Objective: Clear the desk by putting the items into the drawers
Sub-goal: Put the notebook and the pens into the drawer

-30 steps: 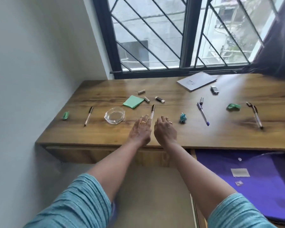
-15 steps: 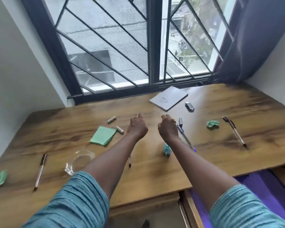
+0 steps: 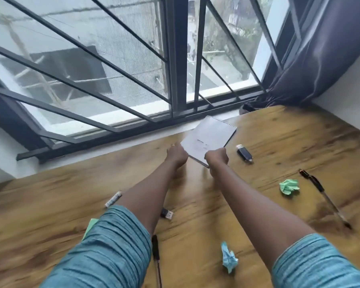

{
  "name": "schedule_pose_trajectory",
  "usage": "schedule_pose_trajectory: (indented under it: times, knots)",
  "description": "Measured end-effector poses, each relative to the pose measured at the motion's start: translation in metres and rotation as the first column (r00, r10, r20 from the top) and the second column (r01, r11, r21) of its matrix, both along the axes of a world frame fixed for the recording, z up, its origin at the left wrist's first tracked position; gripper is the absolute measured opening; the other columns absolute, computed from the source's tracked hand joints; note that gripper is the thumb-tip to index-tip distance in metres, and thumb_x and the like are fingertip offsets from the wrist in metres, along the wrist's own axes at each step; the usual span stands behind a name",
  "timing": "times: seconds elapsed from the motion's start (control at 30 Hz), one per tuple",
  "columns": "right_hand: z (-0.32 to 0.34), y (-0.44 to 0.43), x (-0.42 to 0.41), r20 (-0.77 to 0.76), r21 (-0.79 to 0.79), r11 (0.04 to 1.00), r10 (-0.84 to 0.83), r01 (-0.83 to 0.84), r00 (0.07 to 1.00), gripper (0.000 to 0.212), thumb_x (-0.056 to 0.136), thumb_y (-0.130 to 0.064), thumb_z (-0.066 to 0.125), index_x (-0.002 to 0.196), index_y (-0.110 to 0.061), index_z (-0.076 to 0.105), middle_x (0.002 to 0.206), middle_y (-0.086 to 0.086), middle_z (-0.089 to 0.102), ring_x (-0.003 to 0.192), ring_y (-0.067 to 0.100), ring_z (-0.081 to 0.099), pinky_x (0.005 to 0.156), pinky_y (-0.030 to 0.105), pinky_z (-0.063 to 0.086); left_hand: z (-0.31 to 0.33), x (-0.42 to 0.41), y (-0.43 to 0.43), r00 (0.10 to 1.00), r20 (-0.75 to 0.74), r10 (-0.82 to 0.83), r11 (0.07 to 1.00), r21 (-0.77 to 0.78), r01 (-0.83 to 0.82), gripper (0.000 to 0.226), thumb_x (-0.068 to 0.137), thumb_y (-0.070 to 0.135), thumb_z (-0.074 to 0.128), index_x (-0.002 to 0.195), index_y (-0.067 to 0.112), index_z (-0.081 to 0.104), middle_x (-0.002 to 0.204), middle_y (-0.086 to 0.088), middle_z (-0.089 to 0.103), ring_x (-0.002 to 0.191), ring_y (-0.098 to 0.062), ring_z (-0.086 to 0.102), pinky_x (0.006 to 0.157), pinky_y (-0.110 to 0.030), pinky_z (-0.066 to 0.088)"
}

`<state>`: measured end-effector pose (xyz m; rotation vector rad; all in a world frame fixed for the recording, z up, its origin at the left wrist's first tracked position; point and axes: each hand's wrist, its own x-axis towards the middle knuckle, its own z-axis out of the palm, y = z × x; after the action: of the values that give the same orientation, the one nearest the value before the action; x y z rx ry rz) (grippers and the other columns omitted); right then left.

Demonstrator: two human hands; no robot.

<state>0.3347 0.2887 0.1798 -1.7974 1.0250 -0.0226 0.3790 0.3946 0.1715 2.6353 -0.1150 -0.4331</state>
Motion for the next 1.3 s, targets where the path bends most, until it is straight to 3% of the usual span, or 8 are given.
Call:
schedule_pose_trajectory:
  times: [0.27,0.53,0.63,0.83,1.03,1.13,1.2,1.3]
  knots:
    - [-0.01,-0.003,0.017,0.007,0.066,0.964,-0.257,0.256,0.966,0.04,0.089,-0.003,0.043,0.128,-0.002,0.042,0.135,0.016,0.049,0.121,0.034,0.05,0.1,0.038,0.043,-0.005,0.034,-0.008,0.997,-0.043,0.064,0.997,-0.031,-0.065,0.034,0.096,0.015,0.037,0.122,0.001,0.054,0.13,-0.015,0.055,0.121,-0.034,0.05,0.094,-0.033,0.041]
    - [-0.011,-0.01,-0.032,0.207,0.314,0.947,-0.139,0.069,0.968,0.053,0.078,0.0,0.061,0.128,-0.01,0.049,0.125,0.015,0.059,0.108,0.028,0.058,0.096,0.037,0.049,0.009,0.003,0.017,0.928,-0.307,0.213,0.789,-0.506,-0.348,0.025,0.09,0.012,0.046,0.11,0.0,0.057,0.099,-0.015,0.054,0.082,-0.025,0.054,0.064,-0.027,0.046]
    - [0.004,-0.006,-0.058,0.204,-0.069,0.96,0.281,-0.273,0.938,0.063,0.079,-0.014,0.069,0.137,-0.008,0.044,0.135,0.013,0.052,0.123,0.028,0.05,0.1,0.031,0.041,0.034,-0.023,0.012,0.941,-0.256,0.222,0.694,-0.636,-0.337,0.021,0.09,0.008,0.047,0.106,0.0,0.057,0.102,-0.017,0.059,0.085,-0.029,0.061,0.065,-0.036,0.057]
    - [0.034,0.01,-0.13,0.088,-0.601,0.575,0.738,-0.555,0.669,0.07,0.085,-0.034,0.066,0.143,-0.011,0.033,0.139,0.011,0.049,0.118,0.034,0.054,0.092,0.043,0.046,0.087,-0.107,0.006,0.964,-0.035,0.264,0.753,-0.617,-0.229,0.027,0.094,0.011,0.044,0.116,-0.003,0.053,0.112,-0.02,0.059,0.091,-0.031,0.062,0.067,-0.036,0.057]
    - [0.048,0.04,-0.213,0.167,-0.779,0.515,0.72,-0.358,0.674,0.053,0.093,0.003,0.033,0.145,-0.008,0.029,0.109,0.027,0.065,0.092,0.046,0.064,0.078,0.048,0.05,0.122,-0.211,0.021,0.956,-0.061,0.288,0.598,-0.768,-0.229,0.015,0.097,0.015,0.044,0.107,0.004,0.048,0.104,-0.016,0.054,0.084,-0.024,0.057,0.065,-0.031,0.054]
    - [0.049,0.058,-0.241,0.367,-0.63,0.723,0.6,-0.285,0.711,0.043,0.094,-0.003,0.039,0.136,-0.005,0.043,0.112,0.023,0.064,0.092,0.04,0.064,0.076,0.041,0.051,0.136,-0.26,0.034,0.97,-0.133,0.205,0.45,-0.867,-0.214,0.019,0.099,0.024,0.039,0.088,0.014,0.051,0.083,-0.007,0.055,0.075,-0.016,0.055,0.069,-0.028,0.046]
    - [0.053,0.066,-0.257,0.534,-0.183,0.942,0.335,-0.28,0.776,0.033,0.09,-0.007,0.049,0.122,-0.007,0.055,0.111,0.019,0.065,0.095,0.037,0.064,0.079,0.043,0.054,0.134,-0.284,0.049,0.96,-0.122,0.253,0.457,-0.859,-0.23,0.017,0.099,0.026,0.04,0.098,0.016,0.054,0.081,-0.004,0.058,0.071,-0.012,0.054,0.065,-0.023,0.043]
    - [0.057,0.076,-0.285,0.584,0.487,0.82,-0.048,-0.302,0.811,0.026,0.084,0.007,0.054,0.103,-0.012,0.057,0.097,0.015,0.063,0.073,0.027,0.061,0.059,0.04,0.055,0.115,-0.311,0.073,0.905,-0.076,0.419,0.561,-0.762,-0.324,0.03,0.095,0.015,0.049,0.123,0.005,0.05,0.106,-0.019,0.064,0.075,-0.019,0.057,0.062,-0.029,0.044]
